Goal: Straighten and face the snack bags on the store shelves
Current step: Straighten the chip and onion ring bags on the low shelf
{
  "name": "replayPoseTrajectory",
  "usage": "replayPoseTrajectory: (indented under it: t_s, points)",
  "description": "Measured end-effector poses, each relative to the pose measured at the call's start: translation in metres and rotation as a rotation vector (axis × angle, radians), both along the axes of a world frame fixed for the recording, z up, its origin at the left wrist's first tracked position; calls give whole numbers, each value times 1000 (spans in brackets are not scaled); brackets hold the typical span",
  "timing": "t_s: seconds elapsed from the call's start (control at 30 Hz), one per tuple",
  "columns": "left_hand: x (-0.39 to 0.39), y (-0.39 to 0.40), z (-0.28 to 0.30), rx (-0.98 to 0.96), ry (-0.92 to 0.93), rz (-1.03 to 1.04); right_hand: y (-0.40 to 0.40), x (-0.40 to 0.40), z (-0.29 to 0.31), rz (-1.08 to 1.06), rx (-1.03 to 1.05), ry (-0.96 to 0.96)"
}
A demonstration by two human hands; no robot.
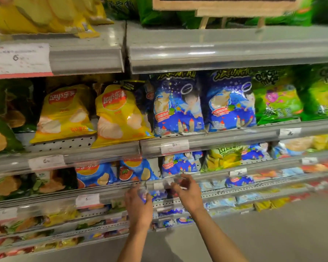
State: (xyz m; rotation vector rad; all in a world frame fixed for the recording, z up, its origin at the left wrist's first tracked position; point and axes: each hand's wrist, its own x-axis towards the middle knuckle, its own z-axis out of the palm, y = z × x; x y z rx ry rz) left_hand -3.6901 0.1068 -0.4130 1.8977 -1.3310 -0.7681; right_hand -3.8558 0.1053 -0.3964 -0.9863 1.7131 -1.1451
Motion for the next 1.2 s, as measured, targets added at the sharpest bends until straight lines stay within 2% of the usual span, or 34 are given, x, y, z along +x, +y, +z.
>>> replayPoseTrajectory:
  t_s: [0.33,0.5,0.7,0.83,1.03,1.2]
  points:
    - [-158,45,5,146,433,72,65,-185,-10,-144,25,-23]
    - [-231,50,10,169,450,64,75,-272,-17,-216,51,8]
    - [-269,33,16,124,331,32,55,-338,-23,-246,47,9]
    - [-278,5,24,37,208,-23,28,-357,-18,-258,2,7]
    - [-288,-49,33,-68,259,-106,-15,-371,-8,-176,-29,115]
    - [-283,-73,28,7,245,-137,-53,-377,2,-73,-92,153]
